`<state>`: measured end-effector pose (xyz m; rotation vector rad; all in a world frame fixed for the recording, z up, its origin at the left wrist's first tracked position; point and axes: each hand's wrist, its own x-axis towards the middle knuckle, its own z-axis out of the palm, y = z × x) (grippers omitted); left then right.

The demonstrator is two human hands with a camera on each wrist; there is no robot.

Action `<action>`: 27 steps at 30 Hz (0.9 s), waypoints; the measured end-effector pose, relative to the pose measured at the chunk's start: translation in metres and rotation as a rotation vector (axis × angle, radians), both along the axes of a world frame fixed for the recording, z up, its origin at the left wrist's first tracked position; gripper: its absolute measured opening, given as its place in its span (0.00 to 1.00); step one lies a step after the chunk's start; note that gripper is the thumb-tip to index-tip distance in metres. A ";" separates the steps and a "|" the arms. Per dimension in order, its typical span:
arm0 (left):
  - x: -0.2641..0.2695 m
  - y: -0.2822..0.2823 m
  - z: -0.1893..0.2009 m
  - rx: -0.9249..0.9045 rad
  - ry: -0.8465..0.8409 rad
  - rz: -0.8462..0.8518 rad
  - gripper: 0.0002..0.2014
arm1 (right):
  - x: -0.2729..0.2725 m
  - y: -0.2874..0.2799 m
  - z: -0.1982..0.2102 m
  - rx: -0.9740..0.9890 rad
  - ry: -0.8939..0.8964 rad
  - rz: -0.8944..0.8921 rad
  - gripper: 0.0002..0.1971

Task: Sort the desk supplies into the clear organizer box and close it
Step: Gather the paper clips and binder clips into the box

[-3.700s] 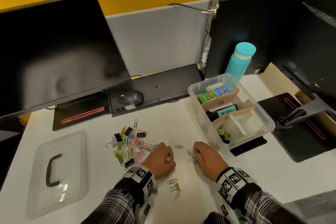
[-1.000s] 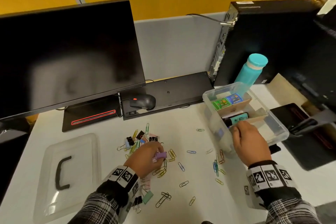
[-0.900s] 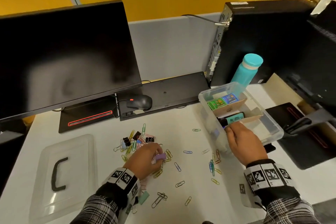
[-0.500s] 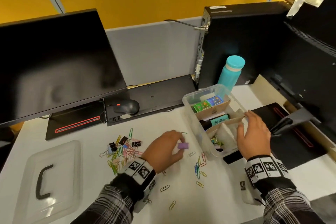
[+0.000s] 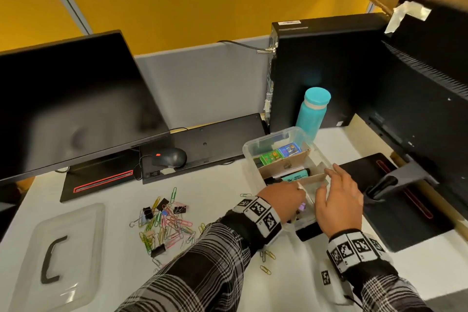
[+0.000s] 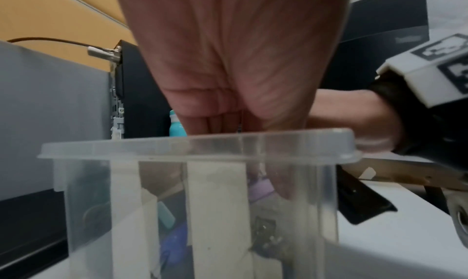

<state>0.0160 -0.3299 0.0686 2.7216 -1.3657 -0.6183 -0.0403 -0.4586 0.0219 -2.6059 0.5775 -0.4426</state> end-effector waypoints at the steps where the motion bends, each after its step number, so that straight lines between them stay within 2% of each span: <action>1: 0.000 0.000 -0.001 0.022 0.026 0.006 0.17 | 0.000 0.000 0.000 0.000 -0.001 0.002 0.25; 3: -0.001 0.002 0.000 0.038 0.045 0.004 0.17 | 0.000 -0.001 0.000 -0.002 0.000 0.007 0.25; 5: -0.004 0.010 0.005 -0.030 0.005 -0.001 0.14 | -0.001 -0.001 0.000 0.005 0.011 0.013 0.26; 8: -0.011 0.038 0.012 -0.305 -0.066 0.051 0.13 | -0.001 -0.002 0.002 0.007 0.047 0.024 0.25; 11: -0.011 0.096 0.008 -0.500 -0.094 0.284 0.12 | -0.002 0.003 0.011 -0.022 0.096 0.029 0.23; 13: -0.008 0.149 -0.003 -0.535 -0.110 0.480 0.11 | -0.002 0.017 0.025 -0.050 0.035 0.105 0.22; 16: -0.011 0.228 -0.028 -0.408 -0.093 0.700 0.08 | 0.004 0.062 0.043 -0.056 -0.108 0.402 0.16; 18: -0.021 0.270 -0.044 -0.294 -0.058 0.755 0.09 | 0.010 0.100 0.040 -0.038 -0.137 0.611 0.14; 21: -0.041 0.309 -0.063 -0.171 0.002 0.721 0.12 | 0.021 0.159 0.012 0.012 -0.039 0.829 0.16; 24: -0.054 0.327 -0.076 -0.097 0.045 0.650 0.17 | 0.038 0.210 -0.023 -0.052 0.099 0.997 0.15; 27: -0.057 0.332 -0.086 -0.080 0.043 0.587 0.25 | 0.056 0.244 -0.047 -0.097 0.233 1.066 0.16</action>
